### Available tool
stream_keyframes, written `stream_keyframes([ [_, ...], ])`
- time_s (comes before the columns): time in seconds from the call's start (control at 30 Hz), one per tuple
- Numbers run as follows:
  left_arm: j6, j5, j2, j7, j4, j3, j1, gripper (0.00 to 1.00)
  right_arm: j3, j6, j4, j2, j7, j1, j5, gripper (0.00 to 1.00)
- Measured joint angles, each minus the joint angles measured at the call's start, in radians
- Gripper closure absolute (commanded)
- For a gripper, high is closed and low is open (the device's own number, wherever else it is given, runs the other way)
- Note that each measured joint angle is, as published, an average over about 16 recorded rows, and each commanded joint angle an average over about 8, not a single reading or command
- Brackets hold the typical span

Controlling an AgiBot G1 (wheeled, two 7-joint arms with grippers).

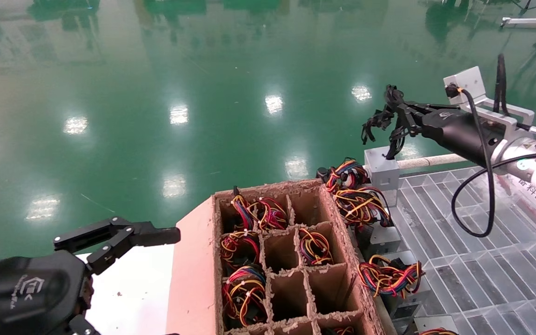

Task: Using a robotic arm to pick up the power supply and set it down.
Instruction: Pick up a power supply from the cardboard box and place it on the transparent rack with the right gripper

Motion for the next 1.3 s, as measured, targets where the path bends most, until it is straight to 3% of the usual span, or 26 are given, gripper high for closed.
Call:
stream_keyframes([
  [0.77, 0.0, 0.0, 0.0, 0.0, 0.0, 0.0, 0.0, 0.0, 0.065, -0.006, 0.005, 0.023, 0.055, -0.087, 0.093, 1.0],
  [1.3, 0.0, 0.0, 0.0, 0.0, 0.0, 0.0, 0.0, 0.0, 0.122, -0.045, 0.027, 0.002, 0.02, -0.121, 0.176, 1.0],
])
